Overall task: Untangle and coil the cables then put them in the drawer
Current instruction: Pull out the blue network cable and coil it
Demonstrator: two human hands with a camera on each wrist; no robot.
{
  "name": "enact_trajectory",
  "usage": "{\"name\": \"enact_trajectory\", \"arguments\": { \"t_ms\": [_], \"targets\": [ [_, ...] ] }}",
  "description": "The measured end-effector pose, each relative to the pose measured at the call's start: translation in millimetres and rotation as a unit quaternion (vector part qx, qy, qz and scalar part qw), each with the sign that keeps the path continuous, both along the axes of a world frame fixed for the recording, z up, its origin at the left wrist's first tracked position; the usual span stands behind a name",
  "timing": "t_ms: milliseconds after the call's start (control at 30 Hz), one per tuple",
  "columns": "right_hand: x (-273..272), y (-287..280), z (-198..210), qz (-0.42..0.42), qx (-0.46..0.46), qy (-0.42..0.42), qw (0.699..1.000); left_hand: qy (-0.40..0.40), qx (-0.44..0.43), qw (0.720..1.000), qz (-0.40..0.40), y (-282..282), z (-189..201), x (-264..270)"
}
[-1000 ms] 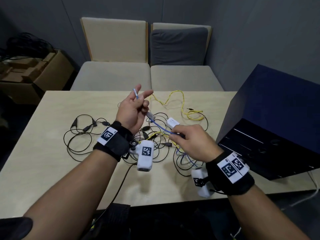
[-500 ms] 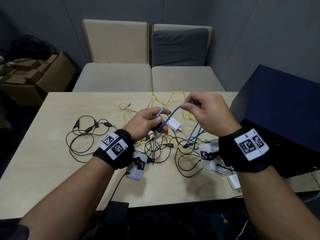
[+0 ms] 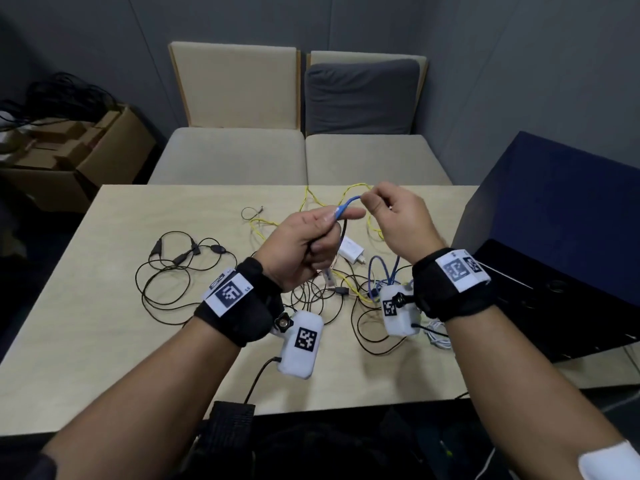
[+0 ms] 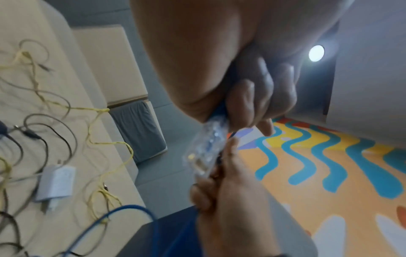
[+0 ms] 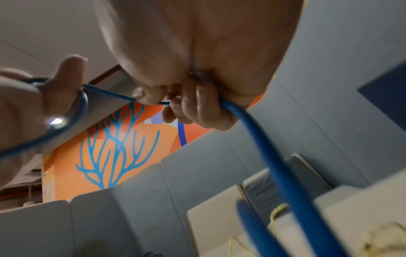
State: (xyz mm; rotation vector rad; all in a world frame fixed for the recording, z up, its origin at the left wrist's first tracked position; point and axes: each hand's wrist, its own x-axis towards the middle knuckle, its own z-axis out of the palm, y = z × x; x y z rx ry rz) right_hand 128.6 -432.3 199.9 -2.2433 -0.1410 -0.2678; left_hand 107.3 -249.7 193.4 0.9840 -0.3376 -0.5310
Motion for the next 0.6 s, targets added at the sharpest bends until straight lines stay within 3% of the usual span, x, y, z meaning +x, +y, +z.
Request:
{"name": "enact_trajectory", "arguments": {
  "t_ms": [267,467,600],
  "targets": [
    [-13,4,-37,-0.007,0.057,0.055,0.997,0.039,-0.133,0.99,-0.007,0,16,-1],
    [-33,6,-62,0.017,0.042,0.111,0.993,0.076,-0.163,0.979,0.096,8,28,13],
    [-46,6,-75,0.021,0.021,0.158,0.987,0.077,-0.185,0.972,0.12,14,30,21]
  ]
}}
